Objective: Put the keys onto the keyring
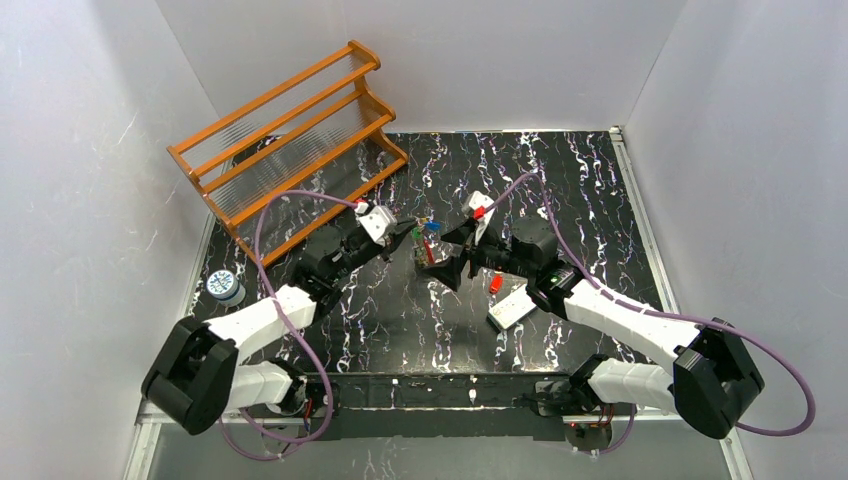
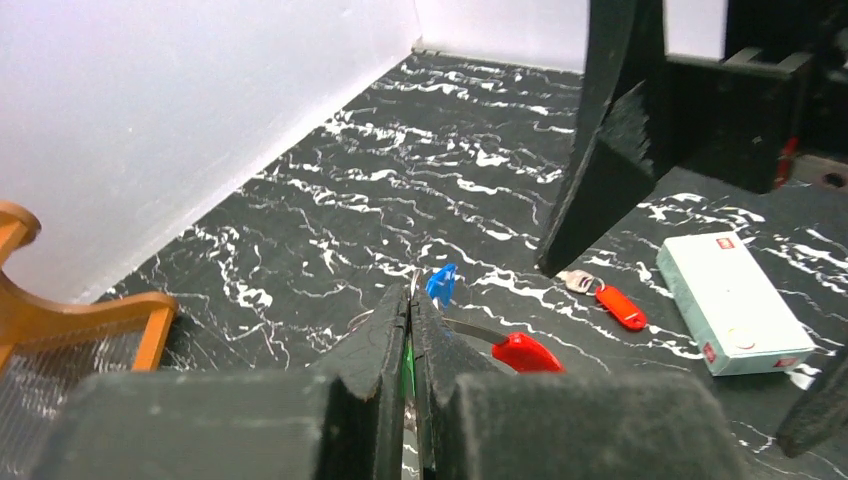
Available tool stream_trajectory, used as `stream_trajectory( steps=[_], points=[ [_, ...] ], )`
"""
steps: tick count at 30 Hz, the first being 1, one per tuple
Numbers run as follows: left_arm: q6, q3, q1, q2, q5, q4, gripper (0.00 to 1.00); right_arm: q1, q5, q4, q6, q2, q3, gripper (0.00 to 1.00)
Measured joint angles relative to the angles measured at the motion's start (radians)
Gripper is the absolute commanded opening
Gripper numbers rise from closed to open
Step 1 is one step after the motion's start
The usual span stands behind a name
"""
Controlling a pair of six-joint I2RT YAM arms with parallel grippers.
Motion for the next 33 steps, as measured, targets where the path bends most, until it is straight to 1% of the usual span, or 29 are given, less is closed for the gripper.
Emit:
stream_trajectory(
  steps=[4, 7, 10, 12, 19, 24, 26, 27, 30, 31, 32, 33],
  points=[
    [-0.001, -0.012, 0.000, 0.076, -0.025, 0.047, 0.00, 0.000, 0.053, -0.029, 0.024, 0.005, 0.000, 0.99],
    [-0.010, -0.065, 0.000, 0.108, -0.039, 0.085, 0.00, 0.000, 0.082, -0.051, 0.033, 0.018, 0.001, 0.99],
    [-0.017, -0.146, 0.000, 0.101, -0.064, 0.110, 0.00, 0.000, 0.114, -0.071, 0.045, 0.020, 0.001, 0.99],
    [-0.019, -0.194, 0.000, 0.073, -0.080, 0.126, 0.00, -0.001, 0.134, -0.072, 0.057, 0.020, 0.001, 0.99],
    [-0.041, -0.339, 0.000, -0.095, -0.105, 0.151, 0.00, -0.013, 0.180, -0.074, 0.082, 0.020, 0.001, 0.99],
    [-0.068, -0.389, 0.000, -0.180, -0.110, 0.125, 0.00, -0.018, 0.193, -0.089, 0.094, 0.035, 0.002, 0.99],
    [-0.076, -0.394, 0.000, -0.212, -0.111, 0.100, 0.04, -0.020, 0.197, -0.097, 0.101, 0.042, 0.002, 0.99],
    [-0.079, -0.394, 0.000, -0.226, -0.111, 0.085, 0.09, -0.021, 0.200, -0.097, 0.106, 0.045, 0.002, 0.99],
    [-0.090, -0.394, 0.000, -0.286, -0.120, 0.030, 0.33, -0.024, 0.207, -0.101, 0.114, 0.049, 0.002, 0.99],
    [-0.095, -0.394, 0.000, -0.308, -0.122, 0.016, 0.39, -0.025, 0.210, -0.105, 0.116, 0.049, 0.002, 0.99],
    [-0.100, -0.395, 0.000, -0.332, -0.122, 0.002, 0.51, -0.026, 0.211, -0.108, 0.117, 0.049, 0.002, 0.99],
    [-0.104, -0.395, 0.000, -0.354, -0.122, -0.010, 0.83, -0.027, 0.214, -0.112, 0.118, 0.049, 0.002, 0.99]
  ],
)
